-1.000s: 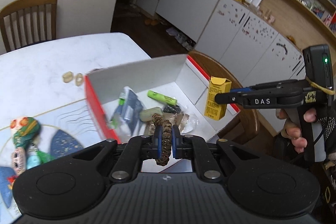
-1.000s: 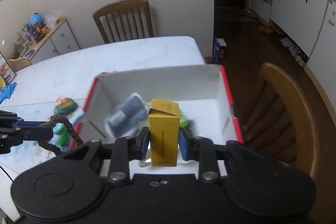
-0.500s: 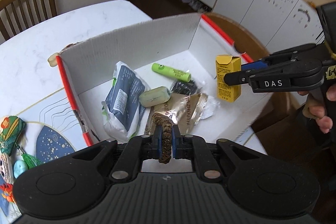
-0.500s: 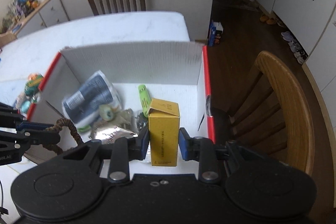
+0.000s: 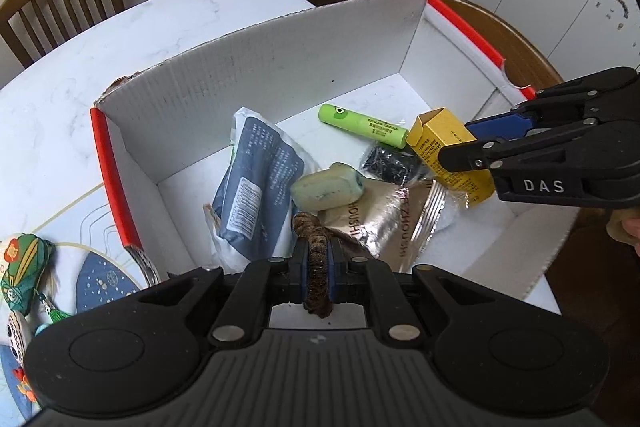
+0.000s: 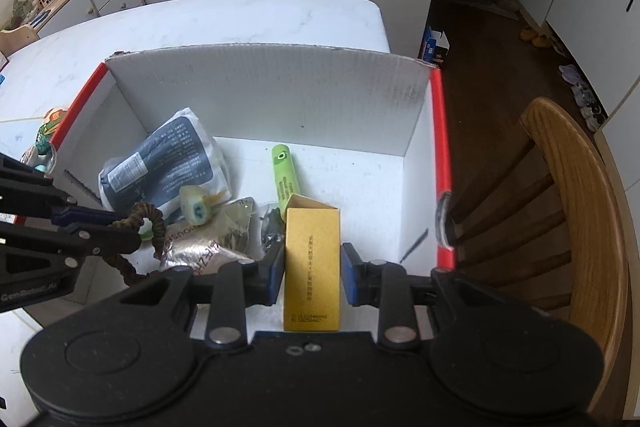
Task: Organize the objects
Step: 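Carry the brown cord and yellow box into the red box with both grippers, then open both grippers to release the yellow box and brown cord in the box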
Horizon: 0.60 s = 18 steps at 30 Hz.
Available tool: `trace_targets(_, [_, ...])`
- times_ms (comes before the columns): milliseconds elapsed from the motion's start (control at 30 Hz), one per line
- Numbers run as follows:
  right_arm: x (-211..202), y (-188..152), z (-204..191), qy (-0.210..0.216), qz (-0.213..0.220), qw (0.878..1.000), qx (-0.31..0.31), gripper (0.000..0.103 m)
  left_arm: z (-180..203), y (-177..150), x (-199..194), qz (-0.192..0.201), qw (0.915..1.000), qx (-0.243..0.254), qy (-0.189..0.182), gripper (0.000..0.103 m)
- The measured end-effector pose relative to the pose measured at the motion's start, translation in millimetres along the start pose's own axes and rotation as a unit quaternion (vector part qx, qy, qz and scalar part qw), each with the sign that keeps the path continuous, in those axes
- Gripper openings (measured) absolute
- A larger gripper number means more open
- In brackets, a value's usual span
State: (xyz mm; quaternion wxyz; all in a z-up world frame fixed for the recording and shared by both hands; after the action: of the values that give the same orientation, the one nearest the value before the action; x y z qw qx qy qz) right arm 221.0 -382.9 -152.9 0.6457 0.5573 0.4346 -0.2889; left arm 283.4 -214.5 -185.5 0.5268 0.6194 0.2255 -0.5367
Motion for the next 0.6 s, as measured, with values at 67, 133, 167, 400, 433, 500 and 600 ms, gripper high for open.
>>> trace_targets(67, [0.1, -0.2, 1.0, 0.004, 0.0, 1.0, 0.004, 0.029, -1.1, 0.2, 3.5, -0.002, 1.0, -0.001, 0.006, 0.009])
trace_targets(133, [-0.3, -0.9, 1.4, 0.007, 0.002, 1.0, 0.006, 0.029, -1.3, -0.1, 7.4, -0.007, 0.9999, -0.002, 0.011, 0.009])
trace_targets(167, [-0.6, -1.4, 1.5, 0.008, 0.003, 1.0, 0.005, 0.029, -1.8, -1.0, 9.4, -0.01, 0.9999, -0.004, 0.012, 0.01])
trace_targets(400, [-7.0, -5.8, 0.3, 0.01, 0.012, 1.0, -0.011, 0.029, -1.5, -8.1, 15.6, -0.02, 0.9996, -0.007, 0.019, 0.012])
trace_targets(433, [-8.2, -6.1, -0.1, 0.009, 0.014, 1.0, -0.013, 0.03, -1.4, -8.4, 15.1, -0.019, 0.9996, -0.008, 0.021, 0.012])
trace_targets(500, [-10.0, -6.7, -0.3, 0.009, 0.017, 1.0, -0.016, 0.031, -1.4, -8.9, 14.2, -0.018, 0.9995, -0.008, 0.025, 0.015])
trace_targets(600, [-12.6, -8.3, 0.2, 0.012, 0.019, 1.0, -0.016, 0.032, -0.4, -10.1, 12.9, -0.015, 0.9995, -0.008, 0.028, 0.02])
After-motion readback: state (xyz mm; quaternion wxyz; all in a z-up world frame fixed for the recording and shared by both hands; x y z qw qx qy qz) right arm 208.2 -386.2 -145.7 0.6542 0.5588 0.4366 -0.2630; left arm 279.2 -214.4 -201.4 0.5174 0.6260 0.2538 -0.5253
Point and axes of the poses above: each gripper's, at about its wrist camera, not at the fingertips, and x roughly the way its jaws point, z to its right, y to its top, the point moved 7 cm from there along x, roughly the way its jaws point, and after that the axes turned 7 degrees about -x, right-handed, at the moved point
